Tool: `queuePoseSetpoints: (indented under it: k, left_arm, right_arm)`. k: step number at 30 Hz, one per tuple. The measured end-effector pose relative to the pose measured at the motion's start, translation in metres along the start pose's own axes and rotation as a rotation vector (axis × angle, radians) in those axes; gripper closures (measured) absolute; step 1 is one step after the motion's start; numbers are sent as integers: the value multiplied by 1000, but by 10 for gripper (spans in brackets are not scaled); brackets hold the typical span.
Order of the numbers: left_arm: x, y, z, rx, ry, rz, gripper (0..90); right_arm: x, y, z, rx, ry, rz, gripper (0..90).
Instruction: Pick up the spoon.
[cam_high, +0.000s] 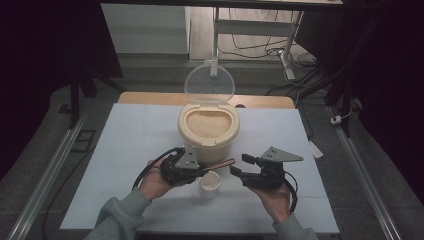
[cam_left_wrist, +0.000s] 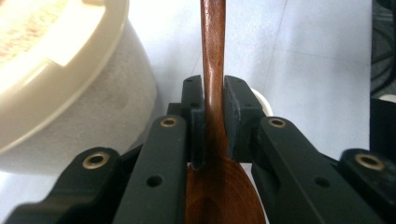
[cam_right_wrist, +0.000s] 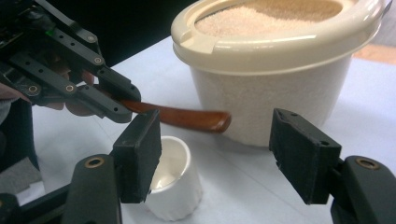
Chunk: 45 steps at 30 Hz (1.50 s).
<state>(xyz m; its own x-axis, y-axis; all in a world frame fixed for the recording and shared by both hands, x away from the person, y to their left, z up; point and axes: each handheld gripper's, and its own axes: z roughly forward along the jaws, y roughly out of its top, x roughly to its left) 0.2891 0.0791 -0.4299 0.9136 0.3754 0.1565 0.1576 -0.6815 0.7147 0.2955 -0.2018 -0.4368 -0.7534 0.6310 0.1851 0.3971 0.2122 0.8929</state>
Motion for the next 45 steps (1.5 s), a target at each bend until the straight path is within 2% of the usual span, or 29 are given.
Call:
queuePoseSetpoints:
  k: [1,2,3,12,17,23,24,28,32,37,39,45]
  left_arm:
    - [0,0,0,-4,5,0,781]
    - [0,0,0,-10,9,-2,781]
    - [-1,0,0,-16,12,-4,782]
    - [-9,3,2,-36,25,10,782]
    - [-14,5,5,-40,27,19,782]
    - [-17,5,6,-38,46,34,783]
    - [-17,6,6,-39,44,34,784]
    - [-20,6,7,-31,58,50,786]
    - [-20,6,5,-35,65,48,788]
    - [-20,6,5,-33,73,48,792]
    - [-19,6,5,-34,73,50,793]
    - [-20,5,6,-32,70,56,795]
  right_arm:
    - [1,-2,3,1,-3,34,343]
    - [1,-2,3,1,-3,34,343]
    - [1,-4,5,-1,5,67,345]
    - [5,-7,13,-11,9,141,383]
    - [3,-10,16,-32,45,217,466]
    - [5,-9,16,-54,59,237,516]
    - [4,-9,14,-78,67,255,552]
    - [5,-6,12,-97,64,251,589]
    - [6,-6,10,-124,82,259,640]
    - [9,-2,8,-164,119,238,718]
    - [11,0,6,-187,151,225,765]
    - [14,4,5,-204,204,204,825]
